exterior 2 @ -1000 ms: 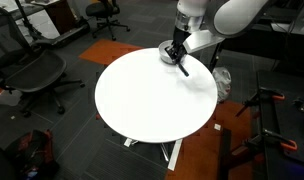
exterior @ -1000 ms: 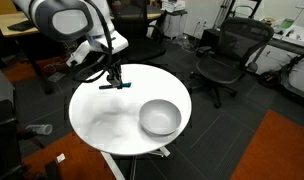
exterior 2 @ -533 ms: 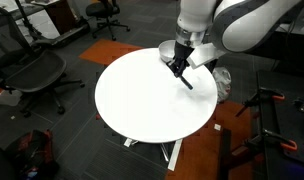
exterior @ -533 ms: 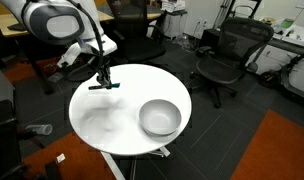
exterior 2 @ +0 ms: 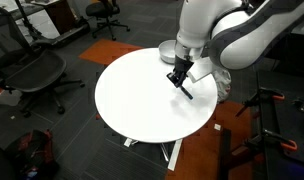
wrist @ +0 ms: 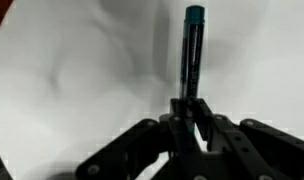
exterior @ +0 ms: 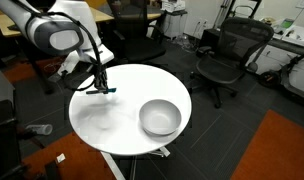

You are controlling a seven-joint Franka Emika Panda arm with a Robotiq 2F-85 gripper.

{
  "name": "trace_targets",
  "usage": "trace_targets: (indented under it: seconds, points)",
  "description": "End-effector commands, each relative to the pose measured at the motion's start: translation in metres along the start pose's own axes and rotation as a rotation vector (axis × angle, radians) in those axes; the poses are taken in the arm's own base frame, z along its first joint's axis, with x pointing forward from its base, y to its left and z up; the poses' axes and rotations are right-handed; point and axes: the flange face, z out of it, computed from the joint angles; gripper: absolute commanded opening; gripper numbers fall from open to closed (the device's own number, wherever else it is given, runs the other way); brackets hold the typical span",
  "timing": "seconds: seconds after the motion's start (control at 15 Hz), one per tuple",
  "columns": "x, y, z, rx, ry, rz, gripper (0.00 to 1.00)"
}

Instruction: Take the marker out of the grey bowl and put it on the table

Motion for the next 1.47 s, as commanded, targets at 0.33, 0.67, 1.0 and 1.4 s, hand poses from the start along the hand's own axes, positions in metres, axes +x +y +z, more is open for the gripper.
trace_targets:
  seconds: [0.33, 0.67, 1.0, 1.4]
  points:
    - [-0.004, 0.003, 0.03, 0.028, -0.01, 0.03, 0.05]
    - [-0.005, 0.001, 0.038, 0.03, -0.028, 0.034, 0.46]
    - [-0.007, 0.002, 0.021, 0.042, -0.022, 0.008, 0.82]
    - [-0.01, 0.001, -0.024, 0.055, 0.03, -0.051, 1.0]
